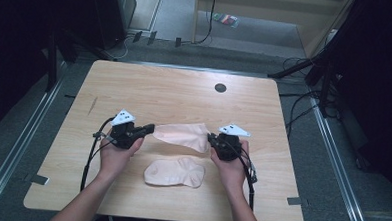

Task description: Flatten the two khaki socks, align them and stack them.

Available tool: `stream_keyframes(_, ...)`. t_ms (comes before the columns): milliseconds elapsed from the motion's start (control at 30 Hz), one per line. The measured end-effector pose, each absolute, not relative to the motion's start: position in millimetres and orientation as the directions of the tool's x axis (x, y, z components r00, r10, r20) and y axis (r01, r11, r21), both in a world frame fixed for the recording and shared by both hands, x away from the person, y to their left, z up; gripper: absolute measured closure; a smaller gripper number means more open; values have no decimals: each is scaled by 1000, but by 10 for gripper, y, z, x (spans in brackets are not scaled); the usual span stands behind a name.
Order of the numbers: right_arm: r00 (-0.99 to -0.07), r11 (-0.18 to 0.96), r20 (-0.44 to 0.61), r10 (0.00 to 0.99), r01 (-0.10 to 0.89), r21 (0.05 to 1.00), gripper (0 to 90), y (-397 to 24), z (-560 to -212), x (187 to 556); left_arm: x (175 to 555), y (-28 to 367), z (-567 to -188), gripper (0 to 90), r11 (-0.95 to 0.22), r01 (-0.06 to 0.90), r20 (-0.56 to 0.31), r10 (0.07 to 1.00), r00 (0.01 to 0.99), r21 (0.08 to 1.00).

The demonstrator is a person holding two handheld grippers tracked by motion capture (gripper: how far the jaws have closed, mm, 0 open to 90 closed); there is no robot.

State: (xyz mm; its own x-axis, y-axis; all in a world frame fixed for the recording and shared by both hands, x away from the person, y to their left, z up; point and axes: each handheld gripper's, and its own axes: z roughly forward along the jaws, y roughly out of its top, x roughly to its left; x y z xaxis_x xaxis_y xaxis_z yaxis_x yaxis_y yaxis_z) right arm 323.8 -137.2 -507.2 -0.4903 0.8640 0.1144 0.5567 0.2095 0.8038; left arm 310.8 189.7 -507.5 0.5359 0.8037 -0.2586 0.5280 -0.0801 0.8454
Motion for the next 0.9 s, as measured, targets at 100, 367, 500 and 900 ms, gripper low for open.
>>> stream_keyframes(100,-506,216,115,855,548,808,867,-1369,-5026,3180,3011,1936,-5069,900,-67,529,-271,799,536,846)
stream_keyframes(367,-543,234,127,830,546,804,866,-1345,-4951,3030,2773,1995,-5046,900,-56,523,-277,798,536,850)
stream_keyframes(500,-557,246,129,820,547,800,866,-1350,-4937,2954,2673,2006,-5038,900,-59,524,-277,795,540,850)
stream_keyframes(900,-585,274,142,799,564,779,866,-1380,-4978,2716,2376,2000,-5099,900,-76,542,-282,788,547,837)
